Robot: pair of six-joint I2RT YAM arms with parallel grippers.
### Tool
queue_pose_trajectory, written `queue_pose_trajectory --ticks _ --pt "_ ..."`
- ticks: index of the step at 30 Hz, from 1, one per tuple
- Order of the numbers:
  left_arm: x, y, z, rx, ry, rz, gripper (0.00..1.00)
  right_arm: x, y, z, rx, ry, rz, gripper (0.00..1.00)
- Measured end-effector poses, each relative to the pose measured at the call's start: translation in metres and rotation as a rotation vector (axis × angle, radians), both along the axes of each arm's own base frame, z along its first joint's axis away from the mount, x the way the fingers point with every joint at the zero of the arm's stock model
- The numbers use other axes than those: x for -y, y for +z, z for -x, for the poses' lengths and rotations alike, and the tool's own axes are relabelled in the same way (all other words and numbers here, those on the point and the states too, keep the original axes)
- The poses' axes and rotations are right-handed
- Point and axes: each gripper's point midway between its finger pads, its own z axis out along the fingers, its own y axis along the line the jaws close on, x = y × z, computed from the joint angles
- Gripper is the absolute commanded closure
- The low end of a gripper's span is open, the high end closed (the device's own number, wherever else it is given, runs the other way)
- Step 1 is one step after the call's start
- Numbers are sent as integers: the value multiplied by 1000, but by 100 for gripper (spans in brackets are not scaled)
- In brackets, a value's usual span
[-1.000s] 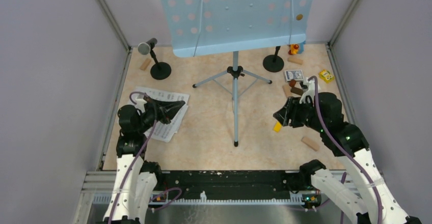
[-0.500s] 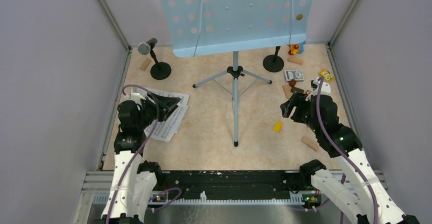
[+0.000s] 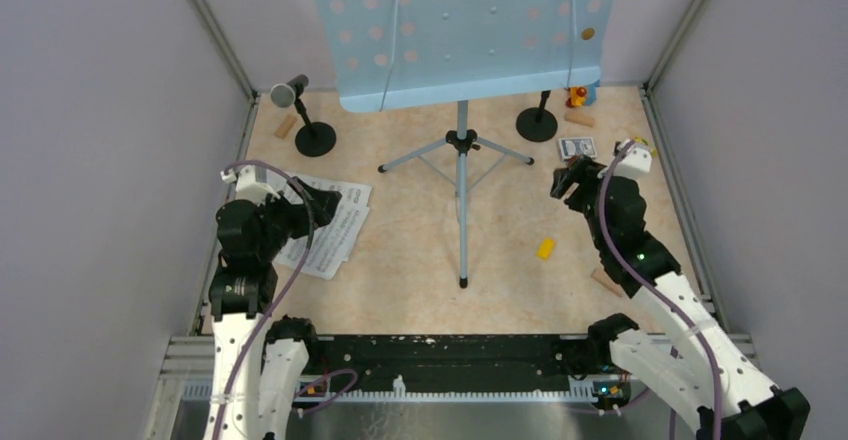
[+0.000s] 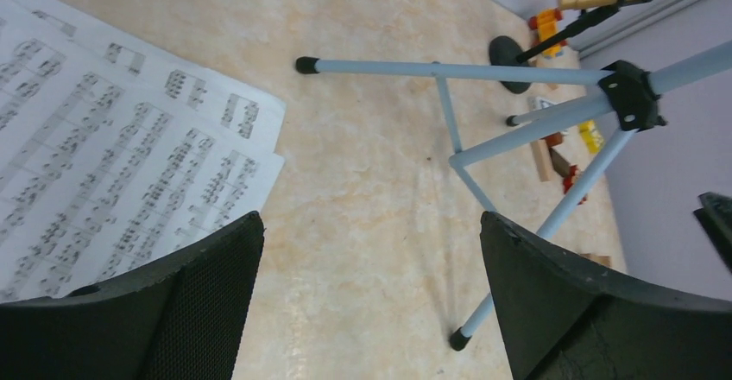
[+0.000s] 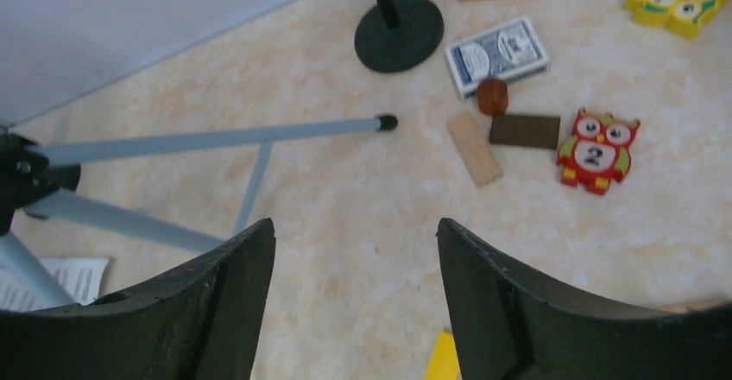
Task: Pack up the instrument practice props
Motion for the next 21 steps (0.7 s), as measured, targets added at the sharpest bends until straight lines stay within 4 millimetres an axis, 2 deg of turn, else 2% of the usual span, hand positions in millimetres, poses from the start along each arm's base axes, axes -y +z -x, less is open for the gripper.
queue_pose_trajectory --ticks 3,7,11,13,17,19,21 --pt "-10 -8 1 -23 37 -65 1 -2 7 -24 50 -36 8 31" --pt "-21 -15 1 -37 72 -139 1 -3 2 -59 77 -70 17 31" --pt "-23 -15 1 -19 64 -181 1 6 -10 -107 79 -84 -11 30" --pt "-24 -15 0 -13 67 -193 1 18 -13 -124 83 -102 -30 30" --pt "-25 -21 -1 -20 62 -207 1 20 1 -169 144 -47 -109 31" --pt "-24 -23 -1 -23 55 -207 1 15 9 -178 172 -5 -134 32" --pt "-21 -23 -2 -20 42 -204 1 3 16 -179 195 66 -161 32"
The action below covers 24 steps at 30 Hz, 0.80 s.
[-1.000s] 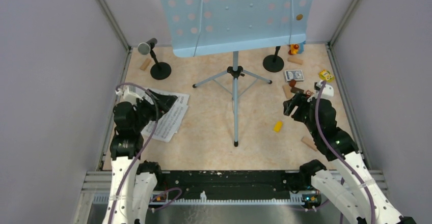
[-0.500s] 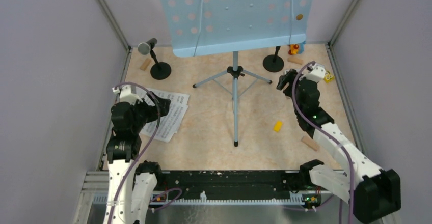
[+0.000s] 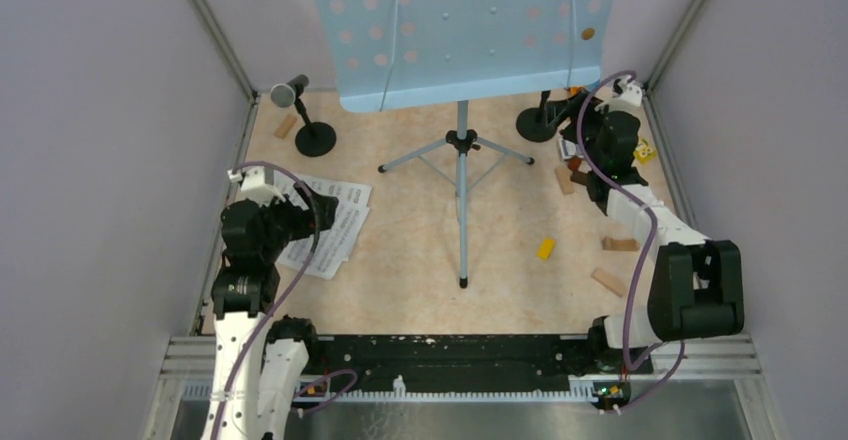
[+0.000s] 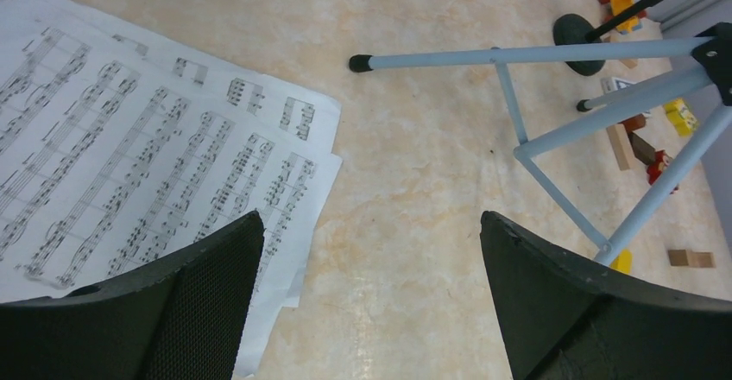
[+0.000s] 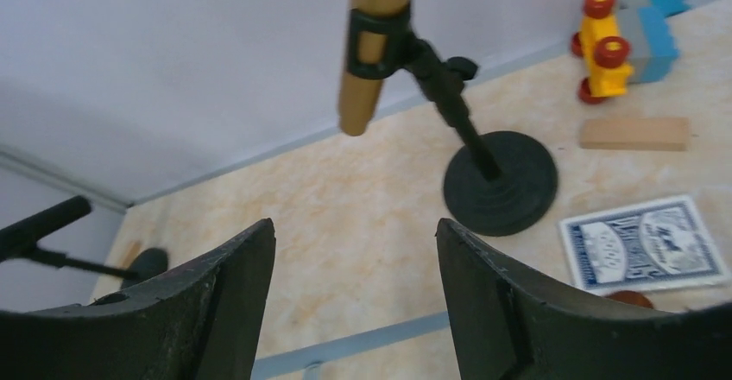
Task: Pack up the instrument practice props
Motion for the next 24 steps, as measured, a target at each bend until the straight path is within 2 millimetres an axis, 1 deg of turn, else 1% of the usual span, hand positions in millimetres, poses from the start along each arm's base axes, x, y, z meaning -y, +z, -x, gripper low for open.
queue_pose_trajectory --ticks 2,3,5,8,10,11,13,14,16,17,19,20,24 --pt "5 1 0 12 -29 10 1 -15 7 4 24 75 -19 32" --pt "9 2 -1 23 -50 19 1 -23 8 8 30 109 -23 32" --pt "17 2 -4 48 -89 51 1 -43 4 27 24 187 -24 32" --pt "27 -1 -11 55 -128 108 1 -87 0 61 17 332 -42 35" --pt "33 1 -20 61 -144 142 1 -109 1 79 6 402 -89 37" --pt "36 3 -25 72 -155 151 1 -115 1 85 -6 421 -126 38" --pt "47 6 -35 90 -179 159 1 -120 2 92 -41 420 -218 39" --pt "59 8 -40 103 -208 154 1 -119 2 94 -59 413 -260 40" --pt "95 12 -43 153 -299 134 1 -120 1 96 -101 398 -343 41" --pt "116 15 -43 194 -358 120 1 -121 1 97 -116 393 -375 41" --pt "153 19 -40 282 -474 97 1 -121 3 101 -146 386 -428 41" --pt "165 19 -41 321 -517 90 1 -121 5 104 -156 384 -447 41" --pt "187 29 -60 479 -593 72 1 -117 17 122 -163 385 -458 41"
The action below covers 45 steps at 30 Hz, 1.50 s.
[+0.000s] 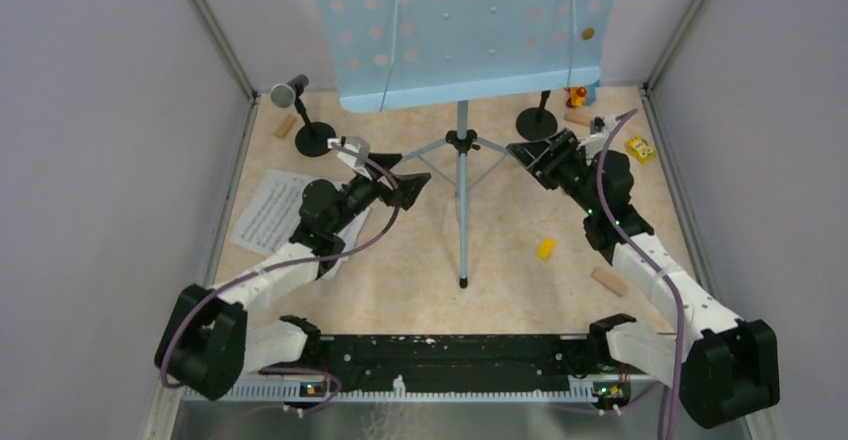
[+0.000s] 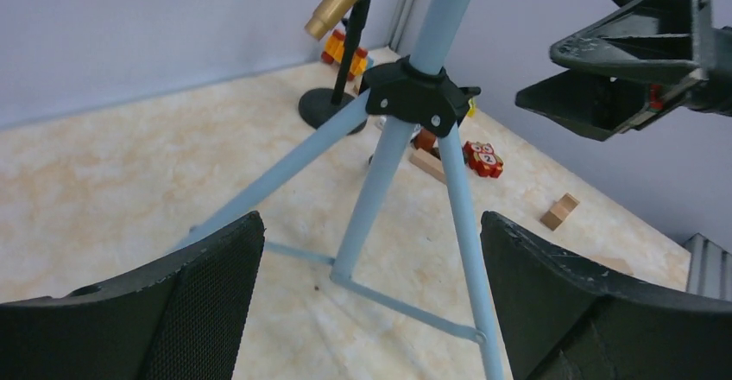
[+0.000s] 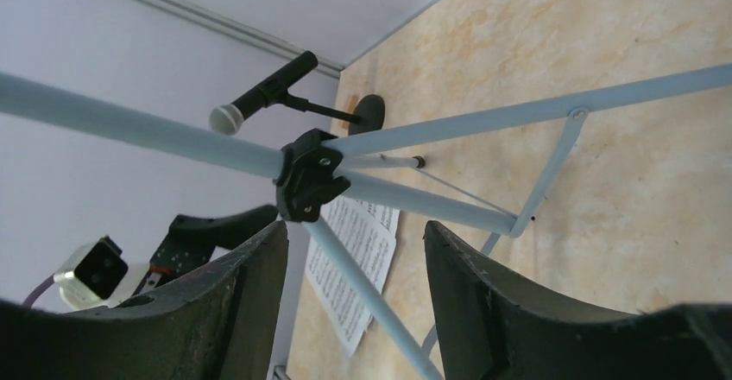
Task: Pack up the instrument practice props
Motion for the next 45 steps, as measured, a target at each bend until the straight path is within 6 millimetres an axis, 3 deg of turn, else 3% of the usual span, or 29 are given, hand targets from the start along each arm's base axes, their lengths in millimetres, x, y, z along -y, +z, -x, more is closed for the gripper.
queue_pose_trajectory --ticks 6,9,16,20,25,31,32,35,37,40,45 --pt "30 23 -15 233 -129 19 8 13 23 39 49 4 34 41" --pt "45 41 -23 337 -193 42 10 18 23 57 62 9 46 41" --pt "80 72 -41 491 -363 107 13 26 -9 89 -11 24 79 41" --pt "93 80 -55 514 -406 109 21 30 -19 100 -41 26 93 41" --pt "104 84 -68 506 -445 94 43 32 -22 106 -53 26 98 41" --pt "112 71 -69 453 -504 51 47 32 -26 107 -73 27 102 41" --pt "113 66 -69 440 -512 38 53 31 -27 107 -76 28 102 41" --pt "115 52 -68 399 -537 8 87 31 -30 106 -88 32 106 41" --pt "118 50 -64 387 -555 -6 100 30 -32 105 -98 32 108 43" --pt "119 50 -65 375 -564 -25 100 29 -35 102 -111 33 109 45" --pt "118 49 -65 370 -565 -47 100 20 -34 90 -135 49 54 38"
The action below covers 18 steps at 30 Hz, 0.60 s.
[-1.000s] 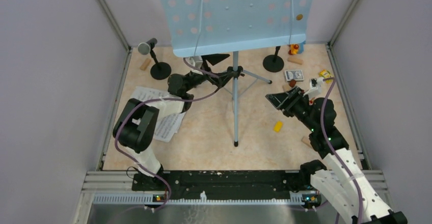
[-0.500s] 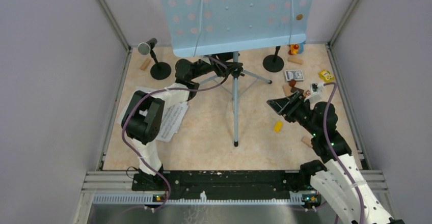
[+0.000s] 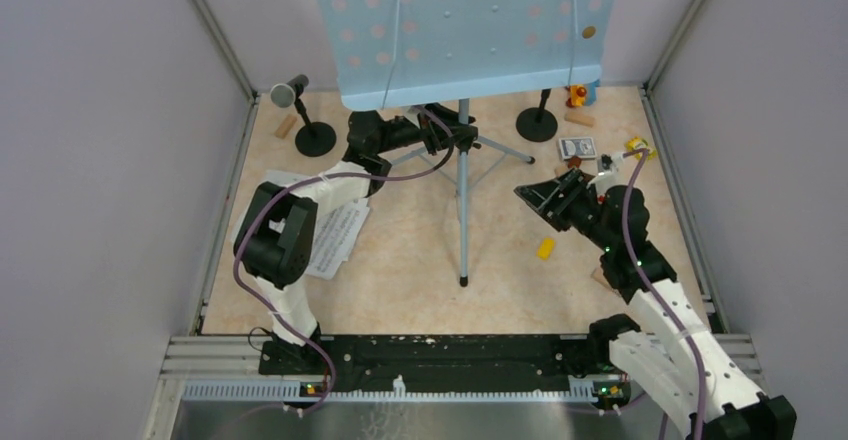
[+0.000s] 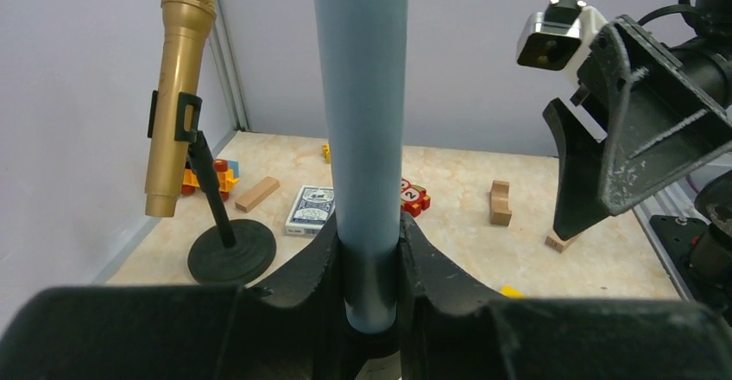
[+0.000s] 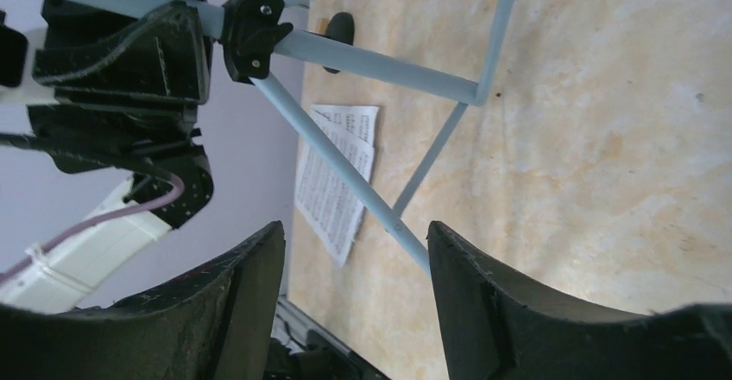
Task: Pack up the instrument practice props
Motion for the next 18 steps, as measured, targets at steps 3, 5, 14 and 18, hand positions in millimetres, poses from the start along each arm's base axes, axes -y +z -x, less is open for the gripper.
queue_pose_trajectory --ticks 3,5,14,18 --pt "0 0 0 4 6 -11 100 -9 7 -14 -23 -1 -85 39" --pt "-1 0 0 5 12 -17 100 -15 9 -26 -49 -14 -153 40" --pt "-6 -1 -1 16 55 -32 100 -30 22 -84 -213 -120 -461 44" --pt "-6 -2 -1 20 56 -34 100 -38 29 -103 -255 -141 -562 45"
